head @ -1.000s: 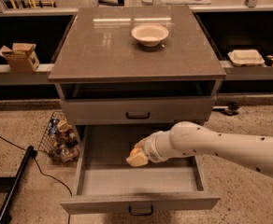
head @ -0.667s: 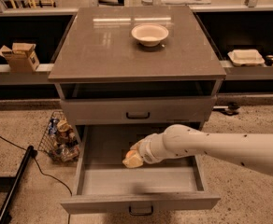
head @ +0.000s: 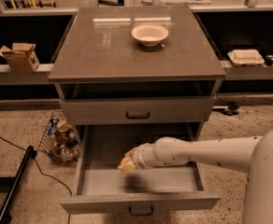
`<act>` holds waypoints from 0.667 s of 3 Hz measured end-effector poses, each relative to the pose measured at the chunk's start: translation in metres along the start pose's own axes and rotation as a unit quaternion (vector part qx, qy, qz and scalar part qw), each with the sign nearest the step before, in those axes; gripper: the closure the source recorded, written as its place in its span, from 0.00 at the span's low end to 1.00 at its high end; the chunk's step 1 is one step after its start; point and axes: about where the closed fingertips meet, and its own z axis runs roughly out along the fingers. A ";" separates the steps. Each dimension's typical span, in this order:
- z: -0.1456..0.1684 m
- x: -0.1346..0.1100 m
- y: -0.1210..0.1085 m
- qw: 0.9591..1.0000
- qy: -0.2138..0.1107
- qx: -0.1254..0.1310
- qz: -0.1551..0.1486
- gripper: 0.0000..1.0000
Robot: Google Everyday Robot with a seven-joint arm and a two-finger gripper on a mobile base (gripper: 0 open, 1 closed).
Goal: Place orange into middle drawer
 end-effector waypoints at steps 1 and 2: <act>0.034 0.012 -0.008 1.000 -0.017 0.010 0.007 1.00; 0.057 0.019 -0.019 0.999 -0.032 0.016 0.023 0.83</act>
Offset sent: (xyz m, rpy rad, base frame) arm 0.0448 0.0181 -0.0824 0.0963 -0.0237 -0.1052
